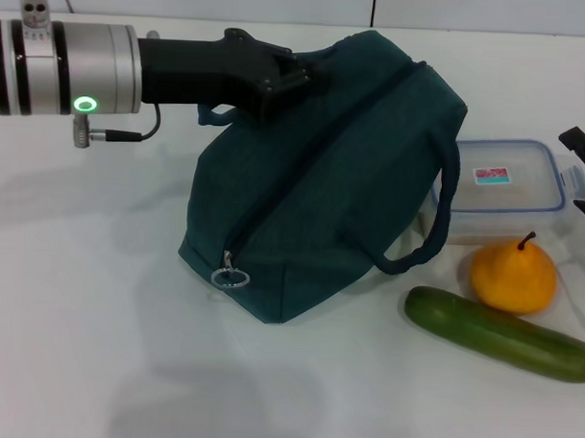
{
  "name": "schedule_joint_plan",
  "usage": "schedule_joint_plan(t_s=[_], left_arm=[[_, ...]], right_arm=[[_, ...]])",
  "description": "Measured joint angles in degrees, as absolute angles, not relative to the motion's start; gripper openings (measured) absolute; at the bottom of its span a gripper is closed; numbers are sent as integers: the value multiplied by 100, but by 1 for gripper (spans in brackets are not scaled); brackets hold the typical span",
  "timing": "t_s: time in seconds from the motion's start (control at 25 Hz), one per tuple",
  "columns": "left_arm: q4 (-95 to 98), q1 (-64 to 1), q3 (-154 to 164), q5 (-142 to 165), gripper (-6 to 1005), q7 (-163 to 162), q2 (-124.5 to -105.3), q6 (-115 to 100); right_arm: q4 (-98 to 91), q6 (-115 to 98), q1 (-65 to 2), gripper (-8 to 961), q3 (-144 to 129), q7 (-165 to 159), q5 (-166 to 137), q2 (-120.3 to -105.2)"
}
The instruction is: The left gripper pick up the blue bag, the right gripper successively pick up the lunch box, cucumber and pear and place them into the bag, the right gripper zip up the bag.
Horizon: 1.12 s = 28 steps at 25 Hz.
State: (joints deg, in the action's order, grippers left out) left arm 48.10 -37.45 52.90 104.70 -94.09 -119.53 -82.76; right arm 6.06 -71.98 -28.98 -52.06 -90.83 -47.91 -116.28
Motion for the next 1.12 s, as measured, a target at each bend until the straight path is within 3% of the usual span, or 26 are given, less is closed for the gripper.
schedule_joint_plan(t_s=[1.12], left_arm=[[4798, -3691, 5318, 10476, 50, -9040, -11953, -8271]], right_arm=[[687, -7374, -3088, 755, -5115, -9170, -5004, -11628]])
